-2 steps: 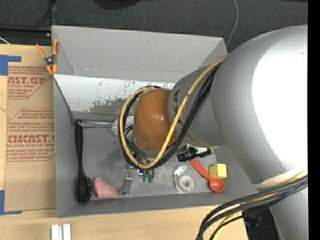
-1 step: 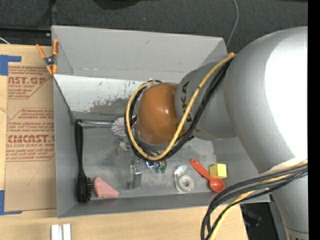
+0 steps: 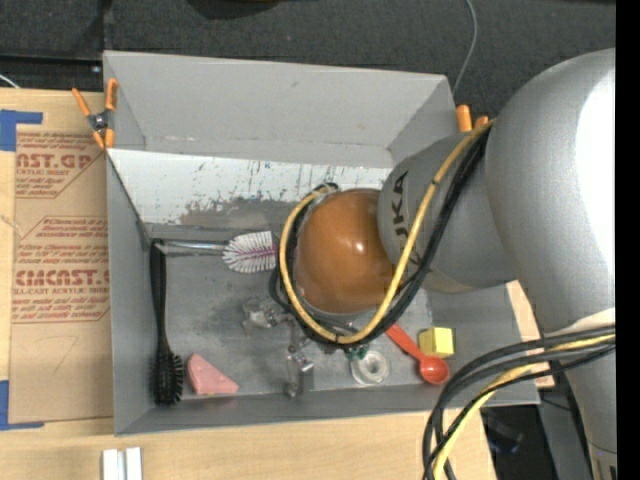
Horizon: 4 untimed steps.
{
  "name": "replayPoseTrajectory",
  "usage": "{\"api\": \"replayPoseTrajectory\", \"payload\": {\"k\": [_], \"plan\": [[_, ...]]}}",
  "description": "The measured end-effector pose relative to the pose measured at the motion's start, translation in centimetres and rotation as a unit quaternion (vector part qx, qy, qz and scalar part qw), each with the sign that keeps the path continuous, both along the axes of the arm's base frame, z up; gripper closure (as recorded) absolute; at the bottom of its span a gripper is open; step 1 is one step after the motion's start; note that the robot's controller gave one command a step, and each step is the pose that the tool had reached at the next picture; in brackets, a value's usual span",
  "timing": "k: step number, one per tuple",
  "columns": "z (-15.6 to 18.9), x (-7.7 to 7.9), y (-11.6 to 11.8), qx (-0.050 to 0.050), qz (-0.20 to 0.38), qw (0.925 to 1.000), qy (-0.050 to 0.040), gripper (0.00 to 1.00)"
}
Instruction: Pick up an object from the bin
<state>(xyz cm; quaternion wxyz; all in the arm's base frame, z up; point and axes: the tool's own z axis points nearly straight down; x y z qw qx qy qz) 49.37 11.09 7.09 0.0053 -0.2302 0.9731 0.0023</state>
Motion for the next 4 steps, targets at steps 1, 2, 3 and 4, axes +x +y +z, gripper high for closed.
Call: {"api": "replayPoseTrajectory", "payload": {"k": [1, 2, 3, 4], "plan": [[0.0, 0.4, -1.0, 0.001, 0.021, 0.9998, 0.0003, 0.0], [1.5, 0.1, -1.8, -0.003, 0.098, 0.9952, 0.0051, 0.0], [6.5, 0.9, 0.5, -0.002, 0.217, 0.9762, 0.0032, 0.0], [2.4, 0.6, -7.4, -0.003, 0.397, 0.9178, 0.0017, 0.0]]}}
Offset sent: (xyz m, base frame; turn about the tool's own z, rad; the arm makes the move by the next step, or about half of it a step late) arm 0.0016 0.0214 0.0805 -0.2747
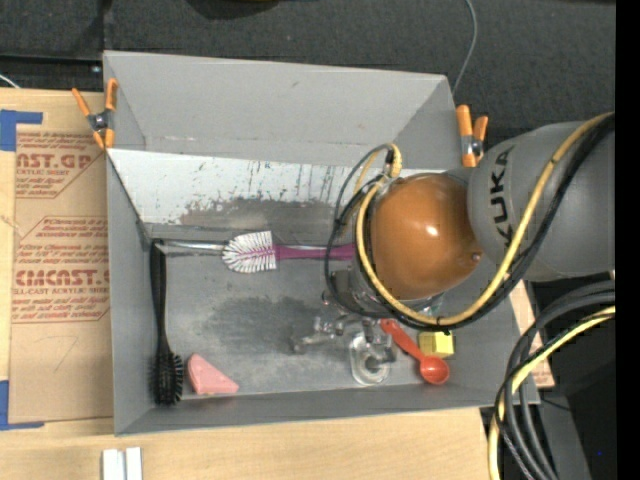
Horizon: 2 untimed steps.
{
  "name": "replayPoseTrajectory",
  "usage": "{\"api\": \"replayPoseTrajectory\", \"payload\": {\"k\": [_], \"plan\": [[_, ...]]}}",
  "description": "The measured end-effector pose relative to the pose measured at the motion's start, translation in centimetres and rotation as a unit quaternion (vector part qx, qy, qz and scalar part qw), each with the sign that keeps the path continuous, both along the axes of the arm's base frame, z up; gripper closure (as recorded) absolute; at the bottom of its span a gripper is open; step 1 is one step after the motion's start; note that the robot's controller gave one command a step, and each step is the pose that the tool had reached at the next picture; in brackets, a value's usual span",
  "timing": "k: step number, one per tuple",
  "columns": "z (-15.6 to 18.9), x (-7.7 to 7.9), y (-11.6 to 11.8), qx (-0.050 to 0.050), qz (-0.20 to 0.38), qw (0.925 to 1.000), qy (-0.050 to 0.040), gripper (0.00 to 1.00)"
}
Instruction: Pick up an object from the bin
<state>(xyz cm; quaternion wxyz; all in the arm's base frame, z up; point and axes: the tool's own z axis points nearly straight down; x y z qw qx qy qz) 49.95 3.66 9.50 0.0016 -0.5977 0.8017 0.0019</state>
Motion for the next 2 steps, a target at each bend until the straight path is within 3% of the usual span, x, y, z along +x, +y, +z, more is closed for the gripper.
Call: {"api": "replayPoseTrajectory", "payload": {"k": [1, 2], "plan": [[3.0, -0.1, 3.1, 0.002, -0.017, 0.9999, 0.0009, 0.0], [-2.4, -1.0, -6.8, 0.0, 0.038, 0.9993, 0.0043, 0.0]]}}
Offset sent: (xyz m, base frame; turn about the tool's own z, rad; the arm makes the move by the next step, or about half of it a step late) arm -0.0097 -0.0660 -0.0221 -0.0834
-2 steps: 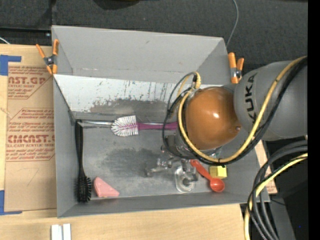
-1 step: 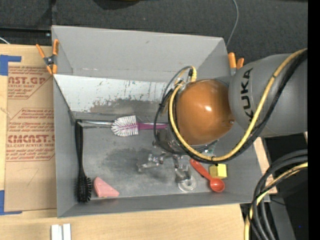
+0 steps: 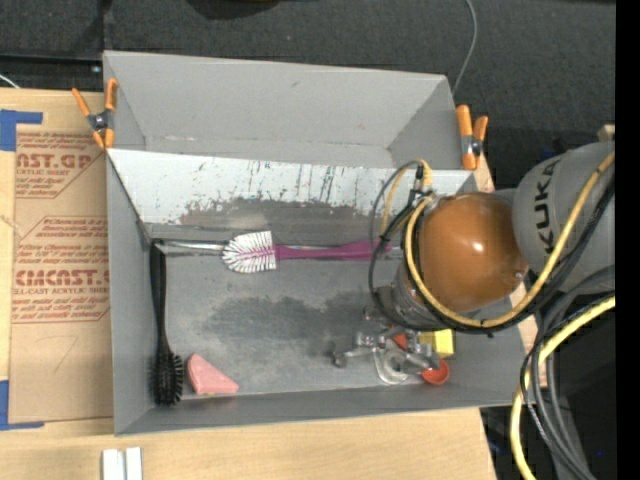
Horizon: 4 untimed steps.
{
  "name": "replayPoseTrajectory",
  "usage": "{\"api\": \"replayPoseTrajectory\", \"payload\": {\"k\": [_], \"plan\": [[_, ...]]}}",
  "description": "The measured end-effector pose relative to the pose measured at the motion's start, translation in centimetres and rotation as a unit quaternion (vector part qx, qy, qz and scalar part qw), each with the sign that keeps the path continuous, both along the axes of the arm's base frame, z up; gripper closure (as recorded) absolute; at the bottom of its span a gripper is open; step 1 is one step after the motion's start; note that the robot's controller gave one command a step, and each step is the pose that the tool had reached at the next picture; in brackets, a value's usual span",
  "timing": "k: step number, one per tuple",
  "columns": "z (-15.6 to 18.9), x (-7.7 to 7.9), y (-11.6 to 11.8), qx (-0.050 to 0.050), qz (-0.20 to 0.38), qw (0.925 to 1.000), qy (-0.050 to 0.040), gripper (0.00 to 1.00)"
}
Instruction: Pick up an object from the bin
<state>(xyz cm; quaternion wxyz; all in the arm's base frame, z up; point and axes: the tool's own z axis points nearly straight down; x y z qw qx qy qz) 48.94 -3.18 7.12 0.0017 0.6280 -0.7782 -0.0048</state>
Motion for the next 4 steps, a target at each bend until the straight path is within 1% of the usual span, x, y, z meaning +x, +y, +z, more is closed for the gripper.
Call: {"api": "replayPoseTrajectory", "payload": {"k": [1, 2, 3, 4], "plan": [[6.8, -1.0, 6.3, 0.005, 0.205, 0.9787, -0.0076, 0.0], [6.1, -0.4, 5.2, 0.006, 0.162, 0.9868, -0.0093, 0.0], [4.8, 0.1, 4.3, 0.003, 0.06, 0.9982, -0.0033, 0.0], [1.6, 2.1, 2.9, 0.005, 0.225, 0.9743, -0.0054, 0.0]]}}
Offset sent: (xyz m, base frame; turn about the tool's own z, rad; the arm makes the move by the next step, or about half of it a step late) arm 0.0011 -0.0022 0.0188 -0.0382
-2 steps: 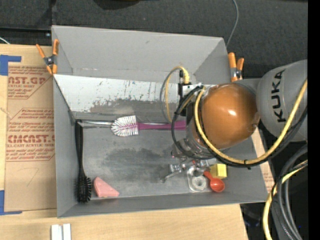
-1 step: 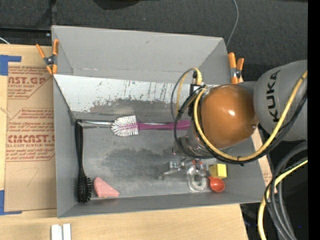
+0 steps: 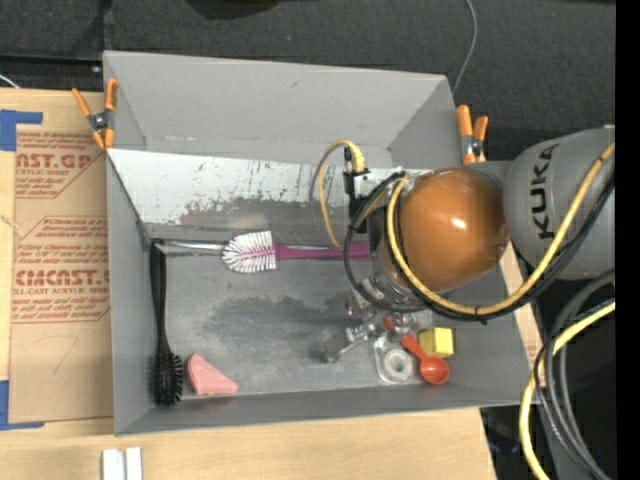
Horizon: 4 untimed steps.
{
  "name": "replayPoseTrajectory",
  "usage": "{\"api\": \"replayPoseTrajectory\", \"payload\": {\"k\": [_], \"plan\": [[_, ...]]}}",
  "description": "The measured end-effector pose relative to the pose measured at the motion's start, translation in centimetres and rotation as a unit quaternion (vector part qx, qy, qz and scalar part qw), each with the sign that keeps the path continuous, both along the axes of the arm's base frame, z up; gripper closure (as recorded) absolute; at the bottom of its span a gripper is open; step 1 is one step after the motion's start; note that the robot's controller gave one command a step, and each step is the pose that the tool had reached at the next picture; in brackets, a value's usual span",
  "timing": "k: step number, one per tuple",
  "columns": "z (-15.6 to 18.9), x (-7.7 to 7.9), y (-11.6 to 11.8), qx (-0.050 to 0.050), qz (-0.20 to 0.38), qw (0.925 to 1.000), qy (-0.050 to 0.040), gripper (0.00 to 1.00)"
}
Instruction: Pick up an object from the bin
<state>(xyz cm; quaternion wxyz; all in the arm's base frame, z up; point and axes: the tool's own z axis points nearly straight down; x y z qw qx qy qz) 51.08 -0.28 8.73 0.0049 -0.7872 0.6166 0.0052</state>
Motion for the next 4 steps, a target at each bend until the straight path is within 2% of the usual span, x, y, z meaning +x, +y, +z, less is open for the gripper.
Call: {"api": "replayPoseTrajectory", "payload": {"k": [1, 2, 3, 4], "plan": [[-0.5, 1.2, -4.3, 0.002, -0.039, 0.9992, 0.0005, 0.0], [-1.5, 0.7, -5.0, 0.002, 0.047, 0.9989, -0.0017, 1.0], [-1.5, 0.7, -5.0, 0.002, 0.047, 0.9989, -0.0017, 1.0], [-1.5, 0.1, -3.5, 0.0, 0.068, 0.9977, -0.0024, 1.0]]}}
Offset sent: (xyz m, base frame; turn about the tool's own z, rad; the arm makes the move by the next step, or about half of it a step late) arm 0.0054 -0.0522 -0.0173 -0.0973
